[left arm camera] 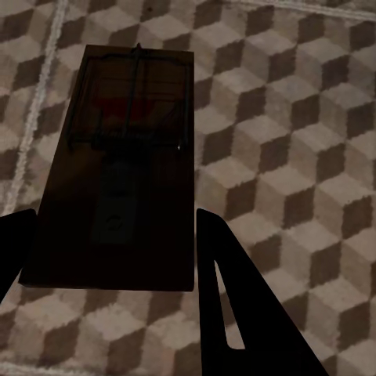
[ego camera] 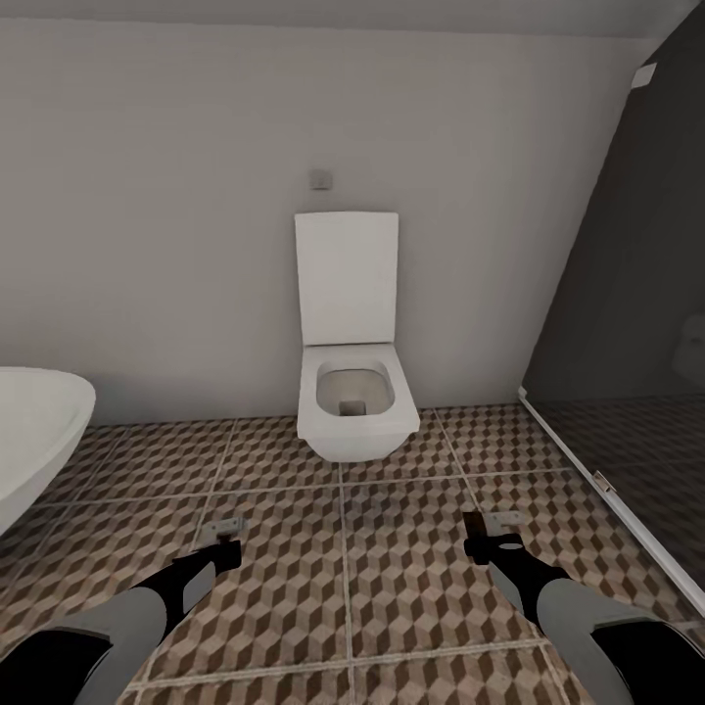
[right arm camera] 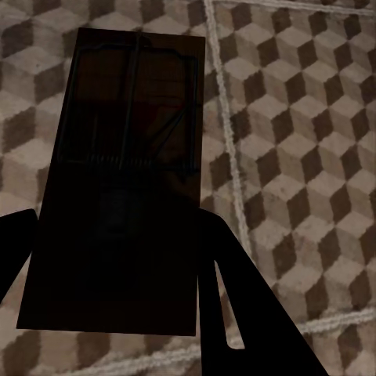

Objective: Take the four mousetraps from the cabinet in the bathroom and place them on the bathroom floor. Make sure all four end up on the same floor surface, and ensure that at least two of them are either under or directly next to the same bathroom sink.

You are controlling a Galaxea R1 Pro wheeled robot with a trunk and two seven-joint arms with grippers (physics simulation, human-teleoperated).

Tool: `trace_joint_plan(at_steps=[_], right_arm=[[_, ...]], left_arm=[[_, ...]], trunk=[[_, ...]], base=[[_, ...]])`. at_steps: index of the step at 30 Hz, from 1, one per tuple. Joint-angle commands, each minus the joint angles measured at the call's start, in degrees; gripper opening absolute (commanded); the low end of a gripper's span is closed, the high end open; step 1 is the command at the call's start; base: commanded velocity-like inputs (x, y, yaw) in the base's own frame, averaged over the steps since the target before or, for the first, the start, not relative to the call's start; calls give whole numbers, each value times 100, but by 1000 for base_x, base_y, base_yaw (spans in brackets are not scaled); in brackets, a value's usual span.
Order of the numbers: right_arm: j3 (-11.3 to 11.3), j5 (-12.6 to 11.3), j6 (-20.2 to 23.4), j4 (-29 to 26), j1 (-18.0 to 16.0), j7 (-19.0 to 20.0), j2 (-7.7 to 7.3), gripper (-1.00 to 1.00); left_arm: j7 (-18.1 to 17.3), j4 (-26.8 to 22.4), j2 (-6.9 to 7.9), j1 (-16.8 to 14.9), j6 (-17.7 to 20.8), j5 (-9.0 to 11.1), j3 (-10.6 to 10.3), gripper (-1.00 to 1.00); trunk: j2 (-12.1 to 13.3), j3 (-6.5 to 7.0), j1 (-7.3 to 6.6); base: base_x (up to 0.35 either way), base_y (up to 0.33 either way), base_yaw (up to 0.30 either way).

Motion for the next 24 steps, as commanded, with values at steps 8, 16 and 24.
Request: trace_joint_plan(at_steps=[8,16,24], right_arm=[[48,-39,26,-9,0,-29,-1,-100],[48,-39,26,-9,0,-29,0,-100],[48,-39,26,-9,0,-29,7,-100]], left_arm=[[27,-13,2,5,25,36,-49,-100],[28,-13,2,5,17,36,-48,-100],[23,7,2,5,-10,28,-47,-100]], trunk=[[-2,-5,-1],[-2,-5,-1],[-2,-5,-1]], base=[[0,0,0],[0,0,0],[106,0,0]])
